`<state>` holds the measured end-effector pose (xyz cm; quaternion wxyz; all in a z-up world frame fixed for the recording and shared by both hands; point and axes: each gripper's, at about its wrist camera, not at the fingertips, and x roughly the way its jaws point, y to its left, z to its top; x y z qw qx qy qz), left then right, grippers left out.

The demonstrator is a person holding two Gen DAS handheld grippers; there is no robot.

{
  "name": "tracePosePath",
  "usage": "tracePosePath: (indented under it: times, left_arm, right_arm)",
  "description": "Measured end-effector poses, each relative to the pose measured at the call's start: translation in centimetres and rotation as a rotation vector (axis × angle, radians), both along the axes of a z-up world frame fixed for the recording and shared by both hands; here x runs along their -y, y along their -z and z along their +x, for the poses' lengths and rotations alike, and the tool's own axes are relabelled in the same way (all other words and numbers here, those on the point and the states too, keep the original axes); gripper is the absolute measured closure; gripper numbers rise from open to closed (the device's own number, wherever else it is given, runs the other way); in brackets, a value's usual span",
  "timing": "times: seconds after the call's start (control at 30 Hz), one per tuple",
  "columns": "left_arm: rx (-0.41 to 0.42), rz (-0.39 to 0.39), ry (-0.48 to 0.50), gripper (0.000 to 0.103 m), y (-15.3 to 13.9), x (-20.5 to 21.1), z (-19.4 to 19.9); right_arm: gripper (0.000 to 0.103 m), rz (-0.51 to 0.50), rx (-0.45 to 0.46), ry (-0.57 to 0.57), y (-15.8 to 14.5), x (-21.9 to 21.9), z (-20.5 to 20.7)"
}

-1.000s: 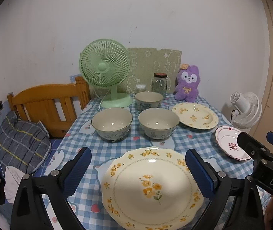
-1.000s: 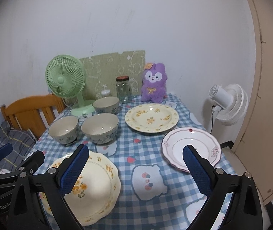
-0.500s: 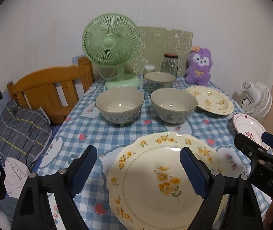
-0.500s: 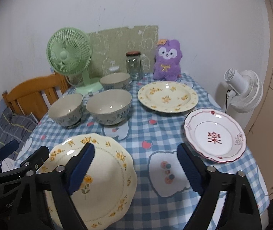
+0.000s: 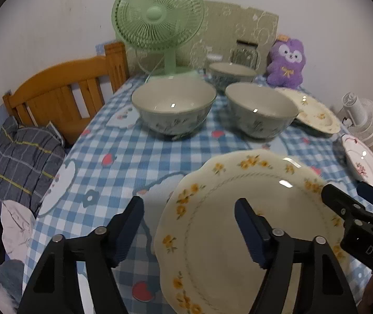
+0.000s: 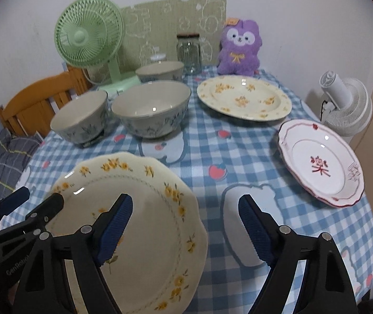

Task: Organize plates and bowls
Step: 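Move both tools forward to the rim of the large yellow-flowered plate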

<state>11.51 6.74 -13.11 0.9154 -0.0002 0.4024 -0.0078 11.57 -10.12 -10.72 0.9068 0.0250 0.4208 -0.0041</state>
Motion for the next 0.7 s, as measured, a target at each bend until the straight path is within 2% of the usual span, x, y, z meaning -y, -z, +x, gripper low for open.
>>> tracePosePath:
  times: [0.2,0.3,0.43,0.7]
  left_arm:
    - [-0.042,-0.003,0.022,0.039,1.1,-0.1,0.4]
    - [-0.062,-0.004,0.035,0.045,1.6,0.0,0.5]
    - [-0.063,0.019,0.031,0.052,2.0,0.2,0.5]
    - [-0.088,0.003,0.029,0.056,2.5,-0.3,1.0]
  right_arm:
    - [0.022,-0.013,-0.047,0.011,1.3,-0.1,0.6]
    - [0.022,-0.019,-0.068,0.010,2.0,-0.3,0.8]
    - [0.028,-0.020,-0.096,0.004,2.7,-0.4,1.1]
    - [0.029,-0.009,-0.119,-0.003,3.4,-0.5,1.3]
